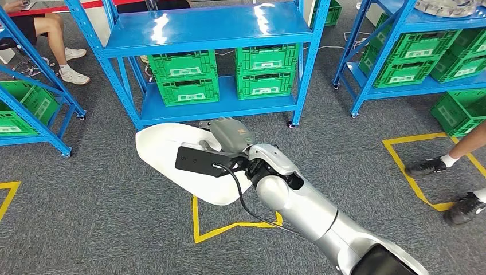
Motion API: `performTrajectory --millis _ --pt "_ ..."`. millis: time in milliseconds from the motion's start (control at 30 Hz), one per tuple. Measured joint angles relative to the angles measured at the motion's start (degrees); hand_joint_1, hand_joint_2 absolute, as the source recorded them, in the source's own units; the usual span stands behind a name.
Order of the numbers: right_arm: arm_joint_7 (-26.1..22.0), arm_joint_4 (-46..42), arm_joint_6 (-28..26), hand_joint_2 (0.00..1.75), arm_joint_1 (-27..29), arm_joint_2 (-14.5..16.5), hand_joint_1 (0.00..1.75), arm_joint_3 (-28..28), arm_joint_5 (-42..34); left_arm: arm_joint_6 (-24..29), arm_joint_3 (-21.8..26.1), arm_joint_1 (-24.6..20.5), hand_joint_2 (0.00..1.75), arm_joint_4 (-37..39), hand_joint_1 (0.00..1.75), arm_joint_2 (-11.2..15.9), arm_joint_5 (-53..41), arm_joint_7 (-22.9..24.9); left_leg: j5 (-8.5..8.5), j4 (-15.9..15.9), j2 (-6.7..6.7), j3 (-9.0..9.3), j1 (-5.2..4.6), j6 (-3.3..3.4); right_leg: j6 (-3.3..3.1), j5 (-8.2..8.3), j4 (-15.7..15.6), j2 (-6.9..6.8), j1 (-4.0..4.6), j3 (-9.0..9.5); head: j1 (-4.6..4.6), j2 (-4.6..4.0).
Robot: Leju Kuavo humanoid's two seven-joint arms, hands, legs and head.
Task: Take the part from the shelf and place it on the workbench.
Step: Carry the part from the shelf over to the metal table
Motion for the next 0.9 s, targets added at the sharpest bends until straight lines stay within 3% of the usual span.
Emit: performTrajectory --millis 100,133,167,200,267,333,367,433,500,600,667,700,733,800,833,900 --pt "-0.2 0.0 0.3 1.75 0.0 -0.2 1.75 0.0 0.0 0.0 0.0 0.0 1.75 0.0 0.00 0.0 0.0 -0.2 1.15 0.2 -0.19 -1.31 0.07 0.61 0.70 -6.30 10.4 0.19 -0.13 -4.00 0.05 0.00" --pt "-0.3 0.0 0.5 1.75 0.0 -0.2 1.75 0.0 0.0 0.0 0.0 0.0 1.75 0.0 0.00 0.0 0.0 -0.3 1.40 0.4 -0.36 -1.85 0.08 0.58 0.84 -7.73 13.7 0.19 -0.15 -5.10 0.06 0.00" --pt "-0.5 0.0 0.6 1.75 0.0 -0.2 1.75 0.0 0.0 0.0 0.0 0.0 1.75 0.0 0.00 0.0 0.0 -0.3 1.57 0.7 -0.61 -2.33 0.10 0.50 0.91 -8.09 15.1 0.19 -0.18 -5.24 0.05 0.00" --pt "-0.6 0.0 0.7 1.75 -0.1 -0.2 1.75 0.0 0.0 0.0 0.0 0.0 1.75 0.0 0.00 -0.1 0.0 -0.3 1.69 0.9 -0.90 -2.74 0.15 0.40 0.93 -7.40 14.1 0.23 -0.22 -4.14 0.06 0.00" --pt "-0.7 0.1 0.8 1.75 -0.3 -0.3 1.75 0.0 -0.1 0.0 0.0 0.0 1.75 0.0 0.00 -0.1 0.0 -0.3 1.73 1.5 -1.56 -3.29 0.26 0.15 0.78 -4.81 7.0 0.97 -0.38 0.59 0.04 0.00" --pt "-0.9 0.2 0.9 1.75 -0.6 -0.3 1.75 0.0 -0.1 0.0 0.0 -0.2 1.75 0.0 0.00 -0.2 0.0 -0.3 1.78 2.1 -2.21 -3.89 0.25 -0.39 0.41 -3.78 0.9 2.26 -0.47 4.11 0.02 0.00" --pt "-1.0 0.3 0.9 1.75 -0.8 -0.3 1.75 0.0 -0.2 0.0 0.0 -0.3 1.75 0.0 0.00 -0.2 0.0 -0.3 1.87 2.2 -2.51 -4.16 0.29 -0.73 0.16 -3.98 -0.2 2.65 -0.44 4.63 0.01 0.00" --pt "-1.2 0.7 0.9 1.75 -0.9 -0.3 1.75 0.0 -0.3 -0.1 0.0 -0.4 1.75 0.0 0.00 -0.2 0.0 -0.3 2.18 1.9 -3.18 -4.45 0.43 -1.51 -0.56 -3.83 -0.5 2.09 -0.33 4.69 0.02 0.00" --pt "-1.5 0.9 0.9 1.75 -1.2 -0.2 1.75 0.0 -0.4 -0.1 0.0 -0.4 1.75 0.0 0.00 -0.2 0.0 -0.3 1.47 2.9 -2.62 -5.17 0.49 -2.12 -1.41 -3.47 -1.1 1.21 -0.43 4.86 -0.09 0.00" --pt "-1.7 1.3 0.9 1.75 -1.7 -0.2 1.75 0.0 -0.7 -0.1 0.0 -0.5 1.75 0.0 0.00 -0.1 0.0 -0.3 -2.83 11.6 -0.92 -9.36 0.65 -2.67 -2.05 -3.23 -1.4 -0.10 -0.51 4.94 -0.31 0.00" --pt "-1.8 1.7 0.9 1.75 -1.7 -0.2 1.75 0.1 -0.9 -0.1 0.0 -0.4 1.75 0.0 0.00 0.0 0.1 -0.4 -4.14 16.7 -0.71 -11.72 0.76 -2.89 -2.09 -3.24 -1.4 -1.07 -0.46 4.90 -0.29 0.00" --pt "-1.8 1.8 1.0 1.75 -1.6 -0.2 1.75 0.1 -1.0 -0.1 0.0 -0.4 1.75 0.0 0.00 0.0 0.1 -0.4 -3.36 16.4 -0.59 -11.56 0.79 -2.93 -2.09 -3.25 -1.3 -1.56 -0.45 4.89 -0.29 0.00" --pt "-1.8 1.9 0.9 1.75 -1.6 -0.1 1.75 0.1 -1.1 -0.1 0.0 -0.4 1.75 0.0 0.00 0.0 0.1 -0.4 -1.74 14.2 -0.31 -10.35 0.81 -2.93 -2.06 -3.26 -1.3 -2.01 -0.45 4.90 -0.29 0.00" --pt "-1.9 2.0 0.9 1.75 -1.7 0.0 1.75 0.1 -1.1 -0.1 0.0 -0.3 1.75 0.0 0.00 0.1 0.1 -0.4 1.46 6.7 1.34 -6.50 0.64 -2.79 -1.78 -3.32 -1.0 -2.70 -0.30 4.85 -0.32 0.00" --pt "-1.9 1.9 0.9 1.75 -1.7 0.1 1.75 0.1 -1.1 -0.1 0.0 -0.3 1.75 0.0 0.00 0.1 0.1 -0.4 2.24 3.9 2.07 -5.13 0.52 -2.52 -1.51 -3.32 -0.9 -3.00 -0.14 4.76 -0.30 0.00" --pt "-2.0 1.9 0.9 1.75 -1.6 0.1 1.75 0.1 -1.1 -0.1 0.0 -0.2 1.75 0.0 0.00 0.1 0.1 -0.4 2.38 2.0 2.37 -4.49 0.20 -1.83 -0.85 -3.16 -0.9 -3.68 0.12 4.61 -0.29 0.00"
